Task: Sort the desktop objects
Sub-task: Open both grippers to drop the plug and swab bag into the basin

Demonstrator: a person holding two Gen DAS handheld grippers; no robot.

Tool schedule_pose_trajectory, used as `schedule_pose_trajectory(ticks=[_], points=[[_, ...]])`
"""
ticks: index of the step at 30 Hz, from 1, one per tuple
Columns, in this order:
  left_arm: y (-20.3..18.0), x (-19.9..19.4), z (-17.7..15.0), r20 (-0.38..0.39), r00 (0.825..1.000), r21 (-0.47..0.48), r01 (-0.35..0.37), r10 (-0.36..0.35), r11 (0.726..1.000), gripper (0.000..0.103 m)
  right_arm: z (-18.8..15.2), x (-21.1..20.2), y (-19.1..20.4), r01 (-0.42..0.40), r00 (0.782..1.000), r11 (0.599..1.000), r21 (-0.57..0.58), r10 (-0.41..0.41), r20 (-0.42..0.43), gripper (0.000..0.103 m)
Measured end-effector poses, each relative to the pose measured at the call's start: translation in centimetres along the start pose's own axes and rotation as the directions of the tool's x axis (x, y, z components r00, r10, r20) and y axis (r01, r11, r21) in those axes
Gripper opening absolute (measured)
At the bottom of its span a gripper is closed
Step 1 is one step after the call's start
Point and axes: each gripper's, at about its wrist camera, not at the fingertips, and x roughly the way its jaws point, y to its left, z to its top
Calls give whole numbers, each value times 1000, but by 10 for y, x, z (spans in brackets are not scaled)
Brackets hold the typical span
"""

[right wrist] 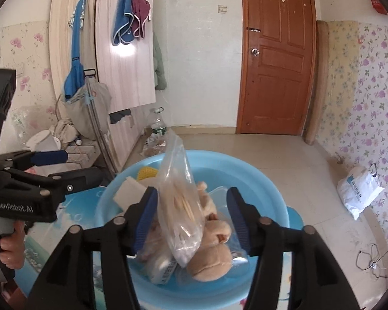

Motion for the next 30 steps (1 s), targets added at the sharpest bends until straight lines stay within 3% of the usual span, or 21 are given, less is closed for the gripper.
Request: schedule_pose_trajectory(ticks=[9, 14, 21, 30], points=[[-17, -25, -20, -6, 999, 116, -36, 37, 993, 101, -15, -13, 1, 3, 998, 999, 48, 1, -63, 59], [-24, -37, -29, -35, 999, 134, 23, -18, 991, 101, -24, -26, 3, 11, 997, 998, 55, -7, -80, 59], [-37, -52, -47, -7, 1000, 187, 4, -3, 982, 103, -35, -37, 2, 43, 994, 996, 80, -34, -107, 59], [-35, -63, -58, -5, 998, 140, 55, -55, 989, 103, -46, -44, 0, 59, 993, 991, 121, -45, -113, 59]])
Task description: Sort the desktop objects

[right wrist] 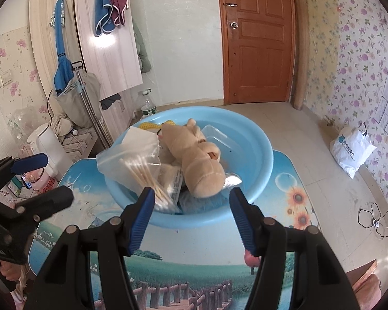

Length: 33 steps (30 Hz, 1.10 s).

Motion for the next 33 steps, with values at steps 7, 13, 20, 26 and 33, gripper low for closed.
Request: schedule_pose_trajectory(ticks=[7, 13, 20, 26, 33], points=[[9, -8, -3, -4, 999, -51, -48, 48, 998, 103, -2, -11, 5, -5, 999, 1000, -1, 5, 32, 60], [7, -17, -8, 15, 996, -43, -92, 93, 995, 103, -1, -20, 13, 8, 996, 1000, -15, -7, 88, 84], [3, -32, -8, 46, 992, -23, -118, 119, 993, 103, 2, -27, 1, 17, 990, 999, 43, -22, 136, 95], [6, -42, -8, 63, 994, -41, -90, 93, 995, 103, 2, -36, 6, 3, 987, 1000, 20, -6, 163, 102], [3, -46, -12, 61, 986, -36, -155, 157, 987, 103, -1, -37, 9, 9, 988, 1000, 5, -10, 154, 102]])
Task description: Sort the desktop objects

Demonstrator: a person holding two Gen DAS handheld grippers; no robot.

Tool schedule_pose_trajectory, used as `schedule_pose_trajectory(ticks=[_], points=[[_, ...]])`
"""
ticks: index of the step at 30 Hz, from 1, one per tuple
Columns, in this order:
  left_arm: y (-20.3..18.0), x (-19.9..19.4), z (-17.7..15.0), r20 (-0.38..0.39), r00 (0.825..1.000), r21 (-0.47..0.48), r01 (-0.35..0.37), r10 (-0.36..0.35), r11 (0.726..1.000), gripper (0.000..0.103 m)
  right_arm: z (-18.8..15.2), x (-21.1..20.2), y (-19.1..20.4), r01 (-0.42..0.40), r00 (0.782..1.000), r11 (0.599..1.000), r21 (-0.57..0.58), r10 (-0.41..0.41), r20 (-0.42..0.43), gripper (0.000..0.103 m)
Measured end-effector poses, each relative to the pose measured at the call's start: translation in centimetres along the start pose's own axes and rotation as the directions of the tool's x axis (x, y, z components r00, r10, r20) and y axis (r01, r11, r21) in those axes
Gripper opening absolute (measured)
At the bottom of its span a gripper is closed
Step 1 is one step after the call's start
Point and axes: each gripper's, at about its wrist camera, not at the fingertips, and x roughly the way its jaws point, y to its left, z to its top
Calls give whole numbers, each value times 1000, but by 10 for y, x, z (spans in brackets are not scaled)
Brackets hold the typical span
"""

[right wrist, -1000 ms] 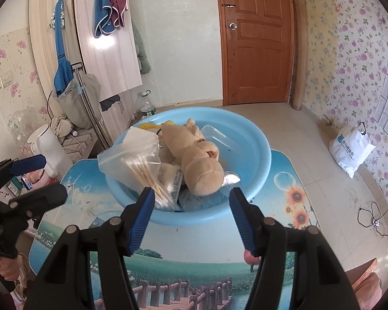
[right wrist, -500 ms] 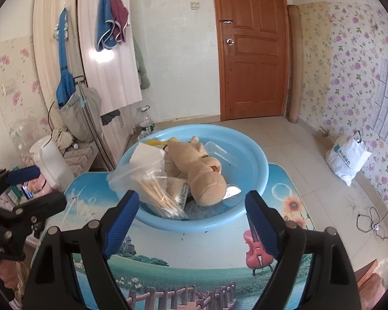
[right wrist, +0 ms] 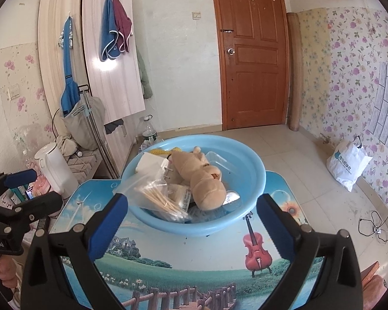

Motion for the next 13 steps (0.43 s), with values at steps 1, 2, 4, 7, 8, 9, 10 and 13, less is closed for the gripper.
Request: schedule_pose_trajectory(ticks=[1, 2, 4, 7, 8, 9, 10, 13], points=[[-1, -1, -1, 0, 1000, 7, -6, 6, 1000, 103, 0, 0, 0, 5, 1000, 1000, 1, -5, 2, 102], [-1, -1, -1, 0, 1000, 10, -7, 7, 1000, 103, 0, -1, 0, 9, 1000, 1000, 3, -9, 4, 102], [-3, -3, -1, 2, 1000, 17, 8, -8, 1000, 103, 0, -1, -1, 13, 1000, 1000, 6, -13, 1, 103], [-4, -6, 0, 4, 999, 11, 41, -41, 999, 103, -1, -3, 0, 12, 1000, 1000, 1, -12, 4, 103], [-4, -6, 0, 4, 999, 5, 48, -48, 999, 103, -1, -3, 0, 12, 1000, 1000, -2, -12, 4, 103], [-4, -7, 0, 4, 999, 0, 52, -52, 999, 103, -1, -3, 1, 12, 1000, 1000, -3, -12, 3, 103], [-4, -8, 0, 8, 998, -5, 59, -59, 998, 103, -1, -3, 0, 11, 1000, 1000, -4, -11, 2, 103], [-4, -9, -1, 16, 998, -11, 68, -68, 998, 103, -3, -4, -1, 9, 1000, 1000, -6, -9, -4, 103]])
